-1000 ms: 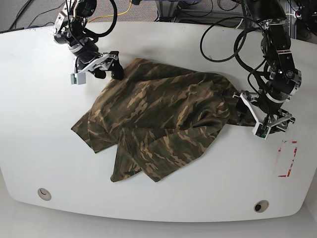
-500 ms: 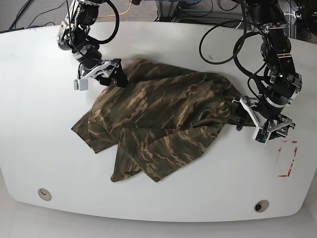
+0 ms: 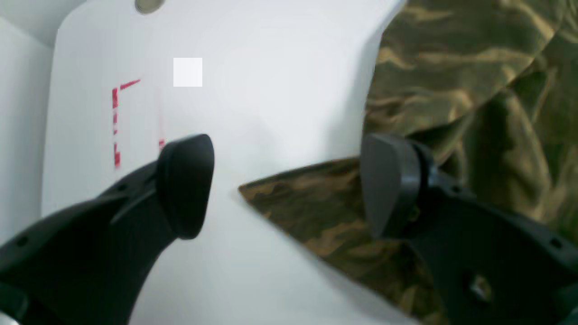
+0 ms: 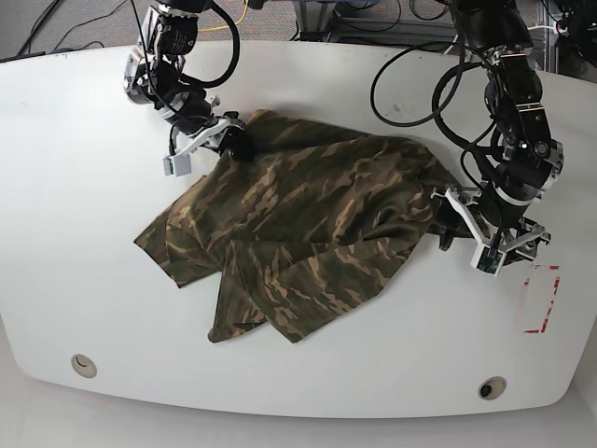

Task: Layout the t-shirt on the table in an organized manner, then fold the t-shirt properly
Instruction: 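Lower the shirt onto the table and open both grippers, then grasp the shirt edge with the left gripper near the right gripper, then pull the shirt taut between both grippers, spreading it apart, then release and regrasp the shirt edge with the left gripper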

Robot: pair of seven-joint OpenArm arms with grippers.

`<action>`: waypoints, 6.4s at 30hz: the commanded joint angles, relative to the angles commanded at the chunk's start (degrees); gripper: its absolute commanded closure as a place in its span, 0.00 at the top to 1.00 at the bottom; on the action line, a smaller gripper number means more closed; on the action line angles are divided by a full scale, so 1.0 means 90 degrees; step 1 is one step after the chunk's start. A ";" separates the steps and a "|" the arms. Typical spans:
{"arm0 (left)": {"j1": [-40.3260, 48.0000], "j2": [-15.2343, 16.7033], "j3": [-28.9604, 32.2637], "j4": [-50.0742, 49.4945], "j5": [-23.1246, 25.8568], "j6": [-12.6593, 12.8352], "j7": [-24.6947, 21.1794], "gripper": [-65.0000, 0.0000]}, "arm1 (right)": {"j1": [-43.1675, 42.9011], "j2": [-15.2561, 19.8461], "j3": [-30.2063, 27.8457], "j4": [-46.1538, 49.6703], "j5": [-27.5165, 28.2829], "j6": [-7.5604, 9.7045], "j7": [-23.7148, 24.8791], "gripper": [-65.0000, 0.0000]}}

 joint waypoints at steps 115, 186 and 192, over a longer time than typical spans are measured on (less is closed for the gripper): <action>0.1495 -0.0244 -0.1827 -0.0752 -0.1299 0.1045 -0.0860 0.00 | 0.1543 0.2725 -0.0225 0.0313 -0.0068 0.0000 -0.1153 0.00; 0.0225 -0.0479 -0.3526 -0.2979 0.0088 0.0322 0.0205 0.80 | 0.1426 0.2393 -0.0625 0.0381 -0.0068 -0.0010 -0.1143 0.00; 0.0029 -0.0449 -0.3516 -0.3556 0.0078 0.0322 0.0195 0.80 | 0.1426 0.2325 -0.0645 0.0381 -0.0049 -0.0010 -0.1143 0.00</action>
